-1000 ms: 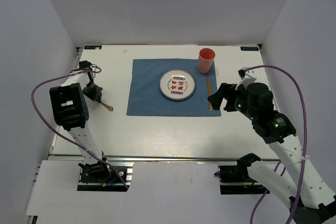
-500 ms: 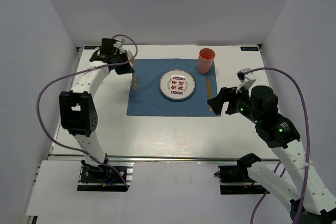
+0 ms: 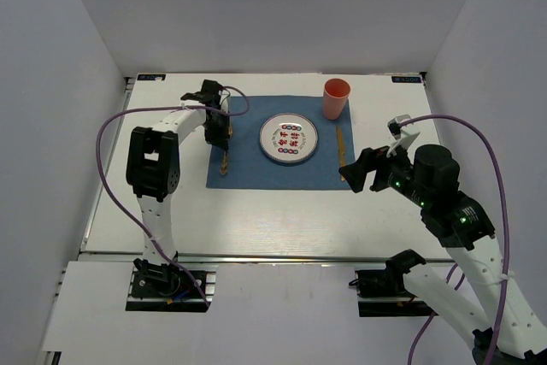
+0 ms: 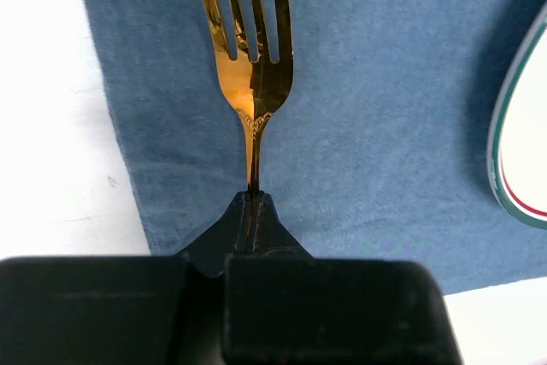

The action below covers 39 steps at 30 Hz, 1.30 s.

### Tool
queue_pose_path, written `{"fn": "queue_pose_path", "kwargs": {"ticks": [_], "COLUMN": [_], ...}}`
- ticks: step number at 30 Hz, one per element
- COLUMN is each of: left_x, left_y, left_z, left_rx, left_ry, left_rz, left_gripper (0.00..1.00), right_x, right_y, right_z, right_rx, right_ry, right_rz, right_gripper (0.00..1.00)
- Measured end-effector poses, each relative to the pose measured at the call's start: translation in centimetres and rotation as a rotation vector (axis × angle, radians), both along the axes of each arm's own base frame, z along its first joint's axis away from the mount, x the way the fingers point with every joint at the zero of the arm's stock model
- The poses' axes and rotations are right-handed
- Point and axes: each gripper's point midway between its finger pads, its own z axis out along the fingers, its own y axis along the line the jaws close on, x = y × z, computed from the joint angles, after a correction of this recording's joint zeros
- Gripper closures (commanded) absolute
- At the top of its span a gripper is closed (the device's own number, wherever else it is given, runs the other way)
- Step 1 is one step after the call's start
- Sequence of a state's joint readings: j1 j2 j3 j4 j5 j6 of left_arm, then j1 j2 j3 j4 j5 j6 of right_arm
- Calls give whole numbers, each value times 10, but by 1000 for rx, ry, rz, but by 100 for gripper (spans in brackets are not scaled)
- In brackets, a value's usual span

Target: Set the dinner table for one person

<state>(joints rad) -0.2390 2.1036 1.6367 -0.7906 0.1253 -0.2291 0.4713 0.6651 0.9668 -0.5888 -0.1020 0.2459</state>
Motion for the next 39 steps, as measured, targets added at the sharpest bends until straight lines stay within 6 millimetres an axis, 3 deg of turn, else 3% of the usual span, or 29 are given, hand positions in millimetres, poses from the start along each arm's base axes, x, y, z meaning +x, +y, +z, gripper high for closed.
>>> {"fn": "queue_pose_path", "kwargs": {"ticks": [14, 21, 28, 30, 34, 39], "left_x": [-2, 3, 3, 3, 4, -1], "left_y": [-5, -2, -4, -5, -2, 3], "left_z": [-1, 3, 4, 9, 35, 99], "left_rx": [43, 67, 75, 76, 80, 67], "left_ry": [-5, -19, -24, -34, -95, -222], "left_rz": [3, 31, 31, 27, 35, 53], "left_gripper": [100, 67, 46, 45, 42, 38], "right_x": [-2, -2, -2, -2, -1, 0], "right_y": [1, 1, 1, 1, 0, -9], "right_z": [1, 1, 1, 1, 1, -4], "right_rx": [5, 4, 5, 5, 5, -12], "right_ry": [-4, -4, -3, -3, 1, 25], "right_rz": [12, 14, 14, 13, -1, -53], "right_gripper": [11, 11, 11, 11, 11, 11]}}
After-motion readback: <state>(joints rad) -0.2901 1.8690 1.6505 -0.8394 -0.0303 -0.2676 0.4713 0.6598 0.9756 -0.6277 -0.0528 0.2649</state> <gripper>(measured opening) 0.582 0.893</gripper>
